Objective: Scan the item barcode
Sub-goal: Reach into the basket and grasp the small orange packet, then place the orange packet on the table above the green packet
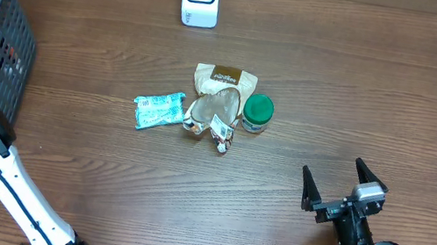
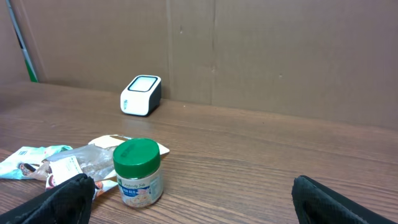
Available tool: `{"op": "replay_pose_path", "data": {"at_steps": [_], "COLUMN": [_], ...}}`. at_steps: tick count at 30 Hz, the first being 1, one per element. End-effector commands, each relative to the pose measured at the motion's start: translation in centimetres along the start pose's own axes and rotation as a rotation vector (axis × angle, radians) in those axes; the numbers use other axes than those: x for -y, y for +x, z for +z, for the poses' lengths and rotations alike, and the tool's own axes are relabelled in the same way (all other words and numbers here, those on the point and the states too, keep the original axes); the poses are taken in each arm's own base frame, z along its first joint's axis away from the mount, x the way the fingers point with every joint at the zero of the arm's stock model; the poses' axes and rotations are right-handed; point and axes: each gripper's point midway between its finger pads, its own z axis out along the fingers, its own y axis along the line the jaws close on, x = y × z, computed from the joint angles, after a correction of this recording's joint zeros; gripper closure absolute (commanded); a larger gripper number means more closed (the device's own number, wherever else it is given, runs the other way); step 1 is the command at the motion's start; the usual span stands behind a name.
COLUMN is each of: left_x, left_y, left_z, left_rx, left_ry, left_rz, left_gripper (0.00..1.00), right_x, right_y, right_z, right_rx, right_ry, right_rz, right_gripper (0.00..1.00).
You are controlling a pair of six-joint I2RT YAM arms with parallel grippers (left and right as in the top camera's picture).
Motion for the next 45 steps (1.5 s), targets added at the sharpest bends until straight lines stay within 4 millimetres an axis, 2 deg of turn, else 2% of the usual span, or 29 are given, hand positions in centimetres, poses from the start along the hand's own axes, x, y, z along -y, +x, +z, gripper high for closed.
{"op": "replay_pose_path", "data": {"at_steps": [1,2,5,9,10,13,16,18,21,25,28,29,30,31,34,37,40,42,45], "left_x": [1.5,2.9,5.1,8.7,10.1,12.3,14.8,18.4,21.1,22.4,23.4,23.7,23.6,23.5,23.1,22.1,21.5,21.1,20.8], "left_y": [-1.9,-2.3,-1.9,1.3,3.3,6.4,9.7,13.5,16.0,18.9,20.9,21.7,22.1,22.7,22.9,22.8,22.7,22.8,22.8], "left_z": [-5.5,-10.0,-17.0,-25.5,-28.2,-30.9,-31.2,-28.2,-24.7,-19.0,-14.1,-11.2,-9.6,-6.8,-2.7,0.6,2.8,4.0,5.4], "left_rx": [0.113,0.191,0.316,0.451,0.491,0.520,0.475,0.331,0.212,0.052,-0.046,-0.079,-0.092,-0.109,-0.101,-0.074,-0.050,-0.038,-0.017], "left_ry": [-0.003,0.009,0.038,0.107,0.119,0.135,0.156,0.165,0.162,0.090,0.068,0.051,0.039,0.030,0.032,0.028,0.035,0.042,0.057], "left_rz": [0.021,0.042,0.081,0.148,0.182,0.240,0.305,0.439,0.520,0.591,0.632,0.634,0.623,0.611,0.575,0.512,0.477,0.450,0.398], "left_gripper": [0.96,0.95,0.96,0.96,0.96,0.96,0.95,0.96,0.96,0.96,0.96,0.96,0.96,0.95,0.96,0.96,0.95,0.91,0.73], "right_x": [0.2,0.2,0.2,0.2,0.2,0.2,0.2,0.2,0.2,0.2,0.2,0.2,0.2,0.2,0.2,0.2,0.2,0.2,0.2], "right_y": [0.2,0.2,0.2,0.2,0.2,0.2,0.2,0.2,0.2,0.2,0.2,0.2,0.2,0.2,0.2,0.2,0.2,0.2,0.2], "right_z": [0.0,0.0,0.0,0.0,0.0,0.0,0.0,0.0,0.0,0.0,0.0,0.0,0.0,0.0,0.0,0.0,0.0,0.0,0.0], "right_rx": [0.002,0.002,0.002,0.002,0.002,0.002,0.002,0.002,0.002,0.002,0.002,0.002,0.002,0.002,0.002,0.002,0.002,0.002,0.002], "right_ry": [0.008,0.008,0.008,0.008,0.008,0.008,0.008,0.008,0.008,0.008,0.008,0.008,0.008,0.008,0.008,0.008,0.008,0.008,0.008], "right_rz": [0.001,0.002,0.002,0.002,0.001,0.002,0.002,0.001,0.002,0.001,0.001,0.001,0.002,0.001,0.002,0.001,0.002,0.002,0.001], "right_gripper": [0.00,0.00,0.00,0.00,0.00,0.00,0.00,0.00,0.00,0.00,0.00,0.00,0.00,0.00,0.00,0.00,0.00,0.00,0.00]}}
